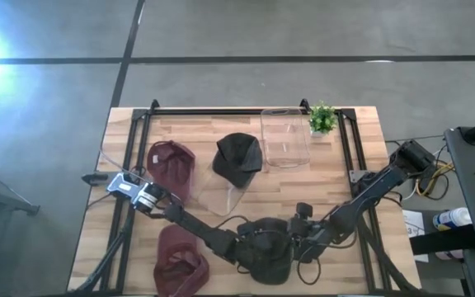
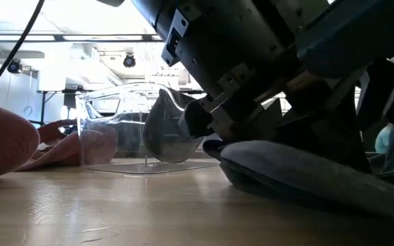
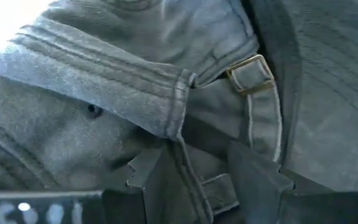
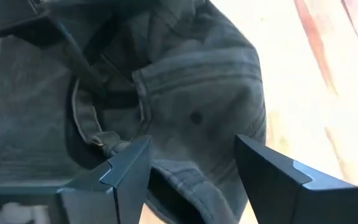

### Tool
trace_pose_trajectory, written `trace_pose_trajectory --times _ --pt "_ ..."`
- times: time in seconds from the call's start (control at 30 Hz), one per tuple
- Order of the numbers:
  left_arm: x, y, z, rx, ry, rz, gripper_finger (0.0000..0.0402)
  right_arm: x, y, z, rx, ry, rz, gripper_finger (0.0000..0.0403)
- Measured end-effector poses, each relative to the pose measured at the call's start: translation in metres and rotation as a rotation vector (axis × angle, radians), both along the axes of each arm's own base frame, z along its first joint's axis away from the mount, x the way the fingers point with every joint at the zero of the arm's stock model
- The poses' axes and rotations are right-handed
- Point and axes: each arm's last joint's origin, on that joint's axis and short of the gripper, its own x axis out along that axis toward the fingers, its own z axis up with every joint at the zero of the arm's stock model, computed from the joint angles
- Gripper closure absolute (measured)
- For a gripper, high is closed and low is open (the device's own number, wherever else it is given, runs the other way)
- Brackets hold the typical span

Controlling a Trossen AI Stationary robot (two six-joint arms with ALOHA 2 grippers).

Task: Pick & Place hat
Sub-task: Put the black cap into the left transparent bin

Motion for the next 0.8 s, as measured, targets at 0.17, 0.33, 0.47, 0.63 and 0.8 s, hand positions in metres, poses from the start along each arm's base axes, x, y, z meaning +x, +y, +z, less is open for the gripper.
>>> trace_pose_trajectory --times 0.17,0.33,0.47,0.63,0.8 --pt "0.001 -0.004 0.002 -0.008 -0.032 -0.005 0.0235 0.009 -0.008 0.002 -0.009 -0.024 0.006 0.0179" --pt "0.000 -0.004 0.001 0.002 -0.028 0.000 0.0235 0.014 -0.016 0.022 0.011 -0.031 0.048 0.0179" --pt "0.000 -0.004 0.001 0.014 -0.037 0.021 0.0235 0.013 -0.021 0.022 -0.011 -0.038 0.040 0.0179" --pt "0.003 -0.006 0.008 -0.018 -0.072 0.040 0.0235 0.019 -0.019 -0.004 0.042 -0.025 0.038 0.0179" --pt "0.004 -0.008 0.012 -0.023 -0.081 0.041 0.0235 0.019 -0.014 -0.026 0.043 0.028 0.061 0.0179"
